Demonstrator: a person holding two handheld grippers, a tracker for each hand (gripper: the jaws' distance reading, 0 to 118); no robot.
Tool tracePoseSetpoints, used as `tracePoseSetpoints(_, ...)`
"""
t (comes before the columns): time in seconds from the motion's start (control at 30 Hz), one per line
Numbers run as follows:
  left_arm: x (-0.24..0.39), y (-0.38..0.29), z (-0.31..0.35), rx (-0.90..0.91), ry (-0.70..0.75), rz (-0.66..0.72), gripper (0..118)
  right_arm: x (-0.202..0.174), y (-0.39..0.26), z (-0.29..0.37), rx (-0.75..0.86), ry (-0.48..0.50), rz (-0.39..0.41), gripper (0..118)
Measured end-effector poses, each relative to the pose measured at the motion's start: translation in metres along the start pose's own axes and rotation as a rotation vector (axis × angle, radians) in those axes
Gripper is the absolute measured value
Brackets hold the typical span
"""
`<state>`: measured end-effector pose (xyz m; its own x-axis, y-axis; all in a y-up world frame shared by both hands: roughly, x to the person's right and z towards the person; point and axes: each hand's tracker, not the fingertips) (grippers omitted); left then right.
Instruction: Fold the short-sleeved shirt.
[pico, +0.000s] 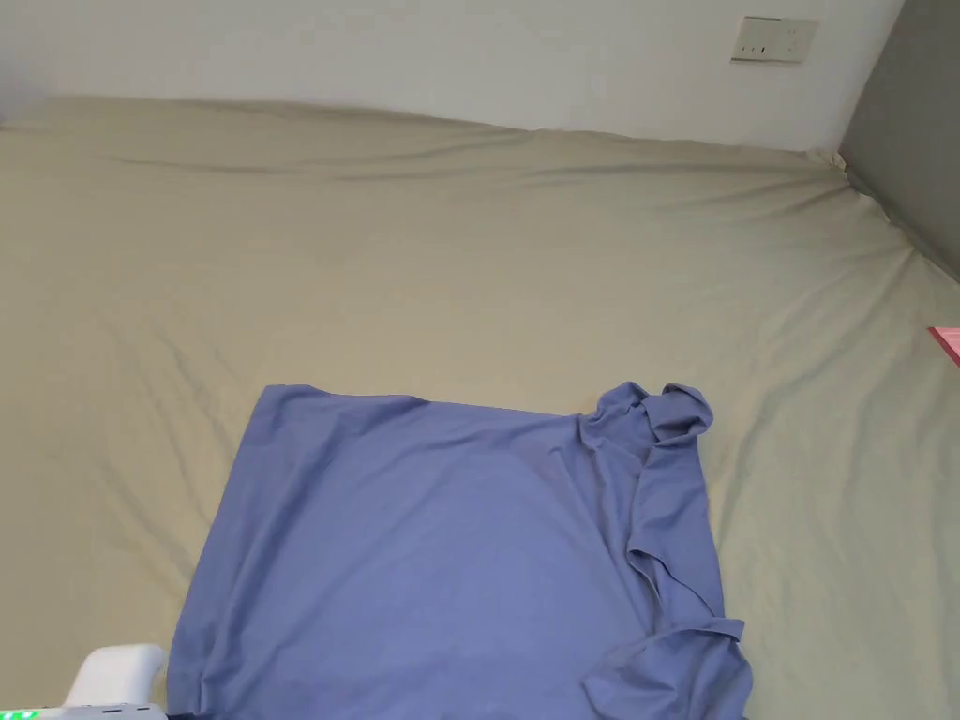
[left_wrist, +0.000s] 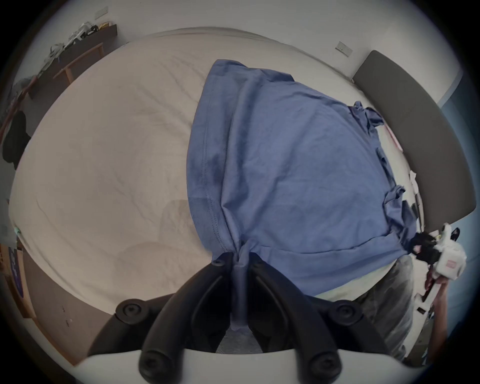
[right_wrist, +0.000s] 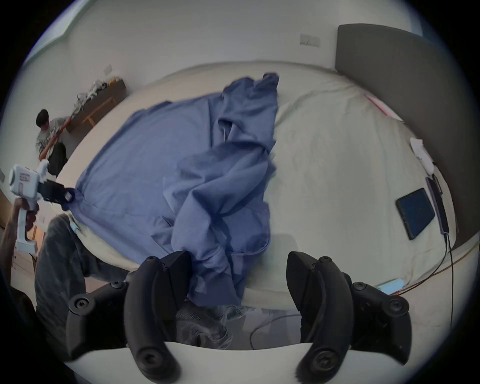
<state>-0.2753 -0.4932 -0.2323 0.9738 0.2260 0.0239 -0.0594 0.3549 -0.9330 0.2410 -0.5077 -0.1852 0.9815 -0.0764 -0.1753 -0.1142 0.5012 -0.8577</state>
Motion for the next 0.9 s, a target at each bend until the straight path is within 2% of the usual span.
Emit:
tracePoseSetpoints(0.03, 0.000, 0.001, 0.001, 0.012, -0.009, 0.013, 10, 0.001, 0.002, -0.009, -0.045, 0.010, -0.005, 77)
tracePoseSetpoints(0.07, 0.001, 0.003, 0.003, 0.007, -0.018, 0.016, 10, 0.004, 0.005, -0.016, -0.076, 0.026, -0.020, 77)
tracePoseSetpoints(0.1, 0.001, 0.004, 0.004, 0.008, -0.024, 0.023, 10, 0.009, 0.007, -0.014, -0.040, 0.064, -0.064, 72)
tracePoseSetpoints(0.13, 0.002, 0.004, 0.005, 0.010, -0.029, 0.024, 10, 0.010, 0.010, -0.013, -0.032, 0.105, -0.090, 61)
tracePoseSetpoints(0.17, 0.003, 0.004, 0.006, 0.010, -0.034, 0.023, 10, 0.012, 0.014, -0.013, -0.027, 0.151, -0.129, 34)
tracePoseSetpoints(0.2, 0.003, 0.005, 0.006, 0.016, -0.031, 0.020, 10, 0.015, 0.015, -0.013, -0.019, 0.138, -0.164, 18)
tracePoseSetpoints(0.3, 0.002, 0.006, 0.007, 0.021, -0.045, 0.028, 10, 0.011, 0.019, -0.009, -0.036, 0.142, -0.169, 16)
tracePoseSetpoints(0.43, 0.001, 0.015, 0.012, 0.016, -0.096, 0.063, 10, 0.021, 0.028, 0.012, 0.045, 0.234, -0.338, 14)
tracePoseSetpoints(0.6, -0.003, 0.048, 0.013, 0.039, -0.184, 0.131, 10, 0.042, 0.053, 0.017, 0.112, 0.315, -0.478, 12)
tracePoseSetpoints(0.77, 0.002, 0.084, 0.009, 0.088, -0.220, 0.152, 10, 0.050, 0.089, -0.008, 0.143, 0.299, -0.491, 12)
tracePoseSetpoints(0.83, -0.006, 0.098, -0.002, 0.086, -0.216, 0.228, 10, 0.054, 0.103, -0.025, 0.142, 0.279, -0.529, 12)
tracePoseSetpoints(0.9, -0.019, 0.108, -0.013, 0.069, -0.254, 0.349, 10, 0.064, 0.113, -0.040, 0.134, 0.292, -0.614, 12)
